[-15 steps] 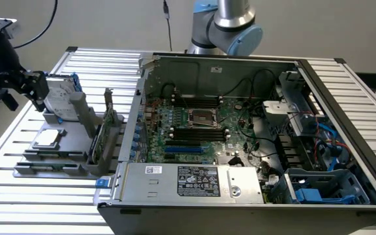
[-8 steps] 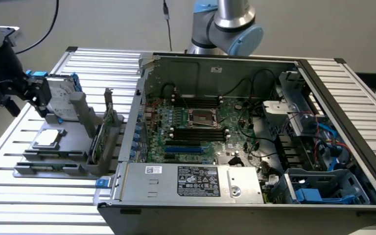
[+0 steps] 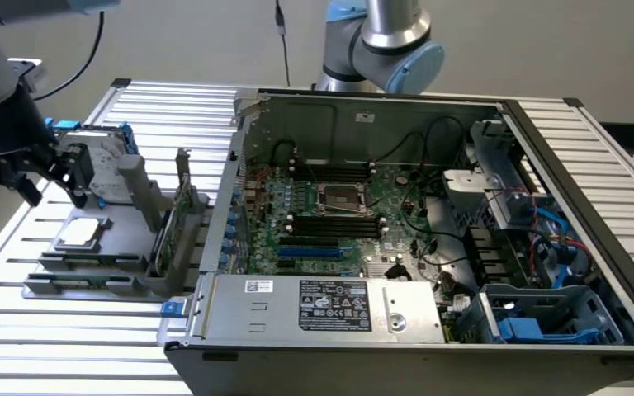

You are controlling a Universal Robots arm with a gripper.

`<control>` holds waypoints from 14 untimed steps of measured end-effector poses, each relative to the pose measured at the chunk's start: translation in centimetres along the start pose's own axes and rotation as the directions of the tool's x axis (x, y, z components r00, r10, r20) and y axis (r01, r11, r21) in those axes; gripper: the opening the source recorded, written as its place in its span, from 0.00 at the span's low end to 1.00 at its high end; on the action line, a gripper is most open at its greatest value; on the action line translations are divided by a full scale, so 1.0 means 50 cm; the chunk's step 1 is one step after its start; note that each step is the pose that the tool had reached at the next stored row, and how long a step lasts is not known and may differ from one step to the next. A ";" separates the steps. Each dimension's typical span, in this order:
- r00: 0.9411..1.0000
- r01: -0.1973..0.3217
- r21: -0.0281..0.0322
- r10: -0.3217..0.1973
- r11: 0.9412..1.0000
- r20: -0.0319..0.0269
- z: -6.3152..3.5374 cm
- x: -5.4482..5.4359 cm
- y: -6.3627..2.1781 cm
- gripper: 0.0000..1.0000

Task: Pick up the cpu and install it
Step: 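Pick up the cpu and move it towards the insertion slot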

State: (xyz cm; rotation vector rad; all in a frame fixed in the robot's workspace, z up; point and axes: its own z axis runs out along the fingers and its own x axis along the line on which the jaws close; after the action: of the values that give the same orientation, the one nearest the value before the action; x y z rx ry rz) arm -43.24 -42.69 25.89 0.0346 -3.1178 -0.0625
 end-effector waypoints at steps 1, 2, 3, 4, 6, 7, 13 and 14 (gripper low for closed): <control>1.000 0.000 0.000 0.000 1.000 0.000 0.004 0.000 -0.001 0.65; 1.000 0.000 0.000 0.000 1.000 0.000 0.008 0.000 -0.001 0.65; 1.000 0.000 0.000 0.000 1.000 0.000 0.011 0.000 -0.002 0.65; 1.000 0.000 0.000 0.000 1.000 0.000 0.015 0.000 -0.002 0.65; 1.000 0.000 0.000 0.000 1.000 0.000 0.022 -0.001 -0.004 0.65; 1.000 0.000 0.000 0.000 1.000 0.000 0.026 -0.001 -0.004 0.65; 1.000 0.000 0.000 0.000 1.000 0.000 0.047 -0.001 -0.006 0.65; 1.000 0.000 0.000 0.000 1.000 0.000 0.051 -0.001 -0.006 0.65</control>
State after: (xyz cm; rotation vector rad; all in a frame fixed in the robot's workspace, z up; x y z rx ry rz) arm -43.23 -42.89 23.33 0.0344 -3.1179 -0.0627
